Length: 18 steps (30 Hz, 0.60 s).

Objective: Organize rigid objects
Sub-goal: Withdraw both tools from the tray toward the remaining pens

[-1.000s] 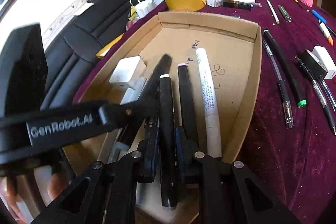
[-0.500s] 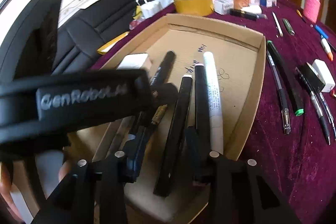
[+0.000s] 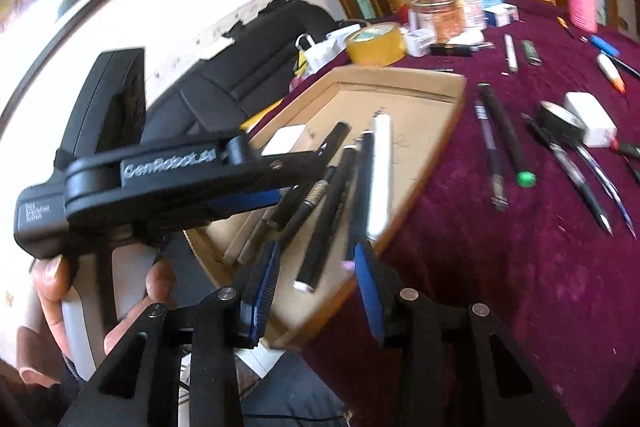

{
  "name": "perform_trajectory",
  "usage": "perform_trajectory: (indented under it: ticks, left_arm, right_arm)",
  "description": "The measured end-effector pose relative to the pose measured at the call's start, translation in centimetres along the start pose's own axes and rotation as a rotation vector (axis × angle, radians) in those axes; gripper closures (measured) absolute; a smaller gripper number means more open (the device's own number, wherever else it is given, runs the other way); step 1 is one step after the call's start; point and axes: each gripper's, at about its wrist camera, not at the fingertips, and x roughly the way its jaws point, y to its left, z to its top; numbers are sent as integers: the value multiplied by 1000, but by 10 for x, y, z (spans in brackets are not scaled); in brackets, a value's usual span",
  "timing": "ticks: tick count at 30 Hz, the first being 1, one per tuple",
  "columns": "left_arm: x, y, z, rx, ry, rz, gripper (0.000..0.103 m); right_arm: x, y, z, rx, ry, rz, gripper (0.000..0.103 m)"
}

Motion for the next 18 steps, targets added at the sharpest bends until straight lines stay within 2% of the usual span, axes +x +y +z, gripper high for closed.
perform_trajectory:
  ticks: [5,12,18]
  left_arm:
    - [-7,-35,-17,78,-9,0,35]
    - [-2,-84,-47,192,27,-4,33]
    - [10,-102,-63,240,55,28,33]
  right_arm:
    - [-28,-26,-9,58,-42,-3,55]
    - [-63,-62,-27,124,-80,-41,54]
    - [-81,-89,-41,184,-100,-66,54]
